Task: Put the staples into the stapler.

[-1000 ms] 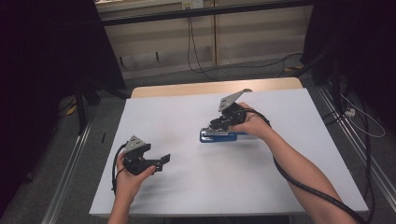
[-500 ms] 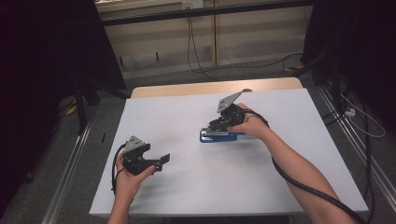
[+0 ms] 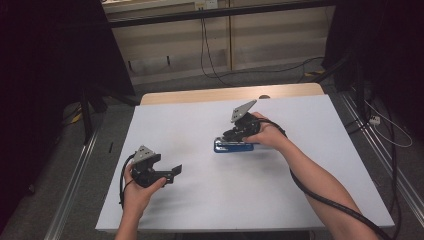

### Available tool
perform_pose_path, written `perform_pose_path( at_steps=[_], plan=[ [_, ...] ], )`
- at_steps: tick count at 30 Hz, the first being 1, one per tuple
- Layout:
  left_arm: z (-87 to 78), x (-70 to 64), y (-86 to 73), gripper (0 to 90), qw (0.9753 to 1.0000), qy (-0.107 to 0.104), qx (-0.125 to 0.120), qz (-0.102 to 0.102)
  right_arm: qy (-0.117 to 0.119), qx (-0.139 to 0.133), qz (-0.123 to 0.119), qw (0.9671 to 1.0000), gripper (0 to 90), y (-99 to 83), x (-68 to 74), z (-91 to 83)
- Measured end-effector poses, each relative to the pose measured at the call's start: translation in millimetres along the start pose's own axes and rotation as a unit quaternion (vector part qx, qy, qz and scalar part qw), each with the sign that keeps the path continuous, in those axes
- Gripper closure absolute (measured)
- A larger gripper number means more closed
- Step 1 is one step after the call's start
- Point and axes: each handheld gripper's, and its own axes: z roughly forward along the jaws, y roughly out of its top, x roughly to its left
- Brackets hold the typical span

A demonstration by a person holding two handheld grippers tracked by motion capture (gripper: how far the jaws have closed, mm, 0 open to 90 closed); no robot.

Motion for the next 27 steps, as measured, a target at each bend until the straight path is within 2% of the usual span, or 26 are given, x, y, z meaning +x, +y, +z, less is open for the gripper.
perform_pose_path(
  at_steps=[27],
  plan=[
    [-0.4,1.9,-0.6,5.6,1.0,0.002,0.0,-0.002,0.008,0.004,-0.011,0.9999,79.7,0.9,-1.3,7.6]
  ],
)
